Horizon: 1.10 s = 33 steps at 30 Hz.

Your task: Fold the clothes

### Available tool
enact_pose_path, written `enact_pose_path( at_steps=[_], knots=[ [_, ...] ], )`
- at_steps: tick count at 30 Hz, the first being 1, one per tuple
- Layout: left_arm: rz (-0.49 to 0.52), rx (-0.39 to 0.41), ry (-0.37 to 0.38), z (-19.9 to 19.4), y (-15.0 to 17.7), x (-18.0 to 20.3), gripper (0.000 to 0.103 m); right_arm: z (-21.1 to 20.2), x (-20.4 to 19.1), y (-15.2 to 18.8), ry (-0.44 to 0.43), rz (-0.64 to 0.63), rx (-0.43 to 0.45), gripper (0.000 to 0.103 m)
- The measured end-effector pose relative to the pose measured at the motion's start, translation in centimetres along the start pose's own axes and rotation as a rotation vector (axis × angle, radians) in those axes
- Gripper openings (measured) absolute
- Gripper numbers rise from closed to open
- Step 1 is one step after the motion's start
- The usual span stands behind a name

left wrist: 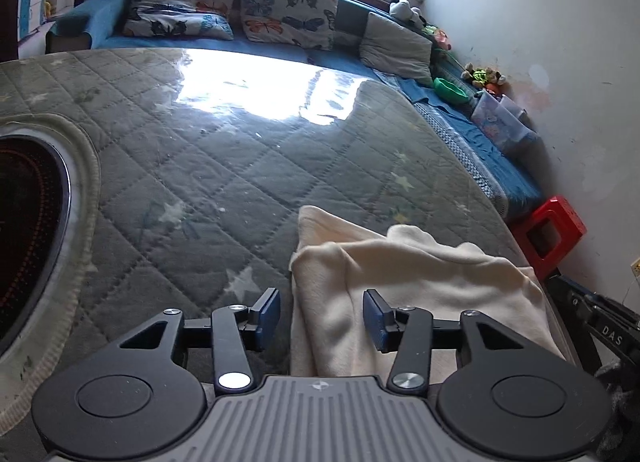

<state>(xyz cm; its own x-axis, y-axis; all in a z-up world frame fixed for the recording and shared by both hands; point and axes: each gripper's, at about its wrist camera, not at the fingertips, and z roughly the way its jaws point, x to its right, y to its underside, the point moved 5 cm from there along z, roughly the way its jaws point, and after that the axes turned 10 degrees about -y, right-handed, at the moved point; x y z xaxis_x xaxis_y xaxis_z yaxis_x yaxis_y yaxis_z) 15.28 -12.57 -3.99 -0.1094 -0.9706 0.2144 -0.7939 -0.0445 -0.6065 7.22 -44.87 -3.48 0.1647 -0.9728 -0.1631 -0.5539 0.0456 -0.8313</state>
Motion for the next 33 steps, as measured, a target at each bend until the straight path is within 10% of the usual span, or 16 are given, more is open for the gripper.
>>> enact_pose_path(
  at_steps=[15, 33],
  knots=[
    [0.062, 0.026, -0.054, 2.6, -1.8, 1.8, 0.054, 5.0, -0.7, 0.9, -0.039, 0.012, -0.093, 0.016],
    [0.148, 0.11, -0.113, -1.9, 1.9, 3.0, 0.083, -2.6, -4.5, 4.6, -0.097, -0.071, -0.085, 0.031]
  ],
)
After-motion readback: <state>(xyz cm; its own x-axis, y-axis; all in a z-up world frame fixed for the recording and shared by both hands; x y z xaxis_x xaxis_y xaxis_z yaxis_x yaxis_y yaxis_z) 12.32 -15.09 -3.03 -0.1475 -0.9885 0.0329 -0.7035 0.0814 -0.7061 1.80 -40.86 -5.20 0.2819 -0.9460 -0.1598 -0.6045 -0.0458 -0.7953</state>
